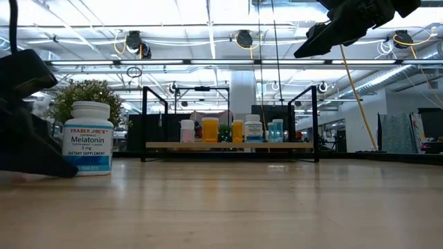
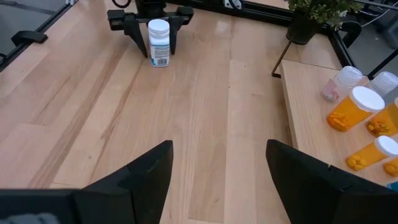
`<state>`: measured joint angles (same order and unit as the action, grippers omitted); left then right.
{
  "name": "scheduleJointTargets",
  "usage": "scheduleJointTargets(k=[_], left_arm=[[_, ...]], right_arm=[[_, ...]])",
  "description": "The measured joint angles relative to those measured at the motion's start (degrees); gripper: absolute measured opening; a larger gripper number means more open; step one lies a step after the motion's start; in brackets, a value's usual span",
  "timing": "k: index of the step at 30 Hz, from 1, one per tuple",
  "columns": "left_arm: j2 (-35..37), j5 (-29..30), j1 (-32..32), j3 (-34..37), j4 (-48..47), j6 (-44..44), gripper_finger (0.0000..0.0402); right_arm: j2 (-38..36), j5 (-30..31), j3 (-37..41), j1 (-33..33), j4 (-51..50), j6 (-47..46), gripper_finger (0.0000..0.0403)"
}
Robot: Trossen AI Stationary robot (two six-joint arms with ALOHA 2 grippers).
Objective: Pick and place medicine bottles onto shelf by color
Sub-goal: Put the white pill bottle on the shelf aligned with the other white pill bottle
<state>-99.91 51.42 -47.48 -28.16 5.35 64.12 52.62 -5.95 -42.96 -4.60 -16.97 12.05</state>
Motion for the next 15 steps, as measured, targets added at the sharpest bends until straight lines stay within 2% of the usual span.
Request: scheduleJointTargets(k=[4,11,15], left_arm=[[-1.12,2.01,-1.05,0.04,1.68,-1.18,0.0285],[-1.12,1.94,-0.33,0.0,2.06,-3.7,0.0231],[-1.12,1.99,0.91,0.0,2.86,-6.7,0.0217]], right_arm=[[0.0,0.01,0.0,0.0,0.02,-0.01,0.0254],[0.0,0.06,0.0,0.0,0.67,0.11,0.0254],[0.0,0.09,0.0,0.0,0.99,0.15,0.0254]])
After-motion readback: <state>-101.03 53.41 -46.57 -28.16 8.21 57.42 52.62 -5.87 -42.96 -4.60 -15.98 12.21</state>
